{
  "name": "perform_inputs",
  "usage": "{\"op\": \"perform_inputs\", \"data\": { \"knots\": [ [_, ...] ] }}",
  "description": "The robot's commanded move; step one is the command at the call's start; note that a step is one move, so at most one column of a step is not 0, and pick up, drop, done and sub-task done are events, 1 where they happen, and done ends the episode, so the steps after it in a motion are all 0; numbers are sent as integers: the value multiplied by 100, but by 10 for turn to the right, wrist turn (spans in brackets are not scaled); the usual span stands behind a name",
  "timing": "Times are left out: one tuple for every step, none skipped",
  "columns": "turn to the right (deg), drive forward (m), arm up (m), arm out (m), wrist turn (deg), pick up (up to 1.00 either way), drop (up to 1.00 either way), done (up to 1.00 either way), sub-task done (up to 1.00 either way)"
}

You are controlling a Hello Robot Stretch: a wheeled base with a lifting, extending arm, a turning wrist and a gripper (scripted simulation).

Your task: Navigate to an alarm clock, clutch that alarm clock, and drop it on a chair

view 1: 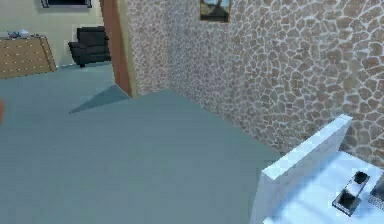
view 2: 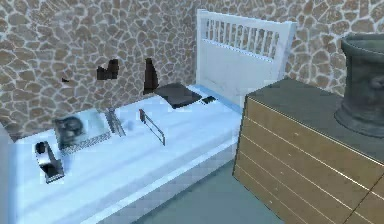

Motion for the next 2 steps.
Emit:
{"op": "perform_inputs", "data": {
  "knots": [
    [-390, 0, 0, 0, 0, 0, 0, 0, 0],
    [450, 0, 0, 0, 0, 0, 0, 0, 0]
  ]
}}
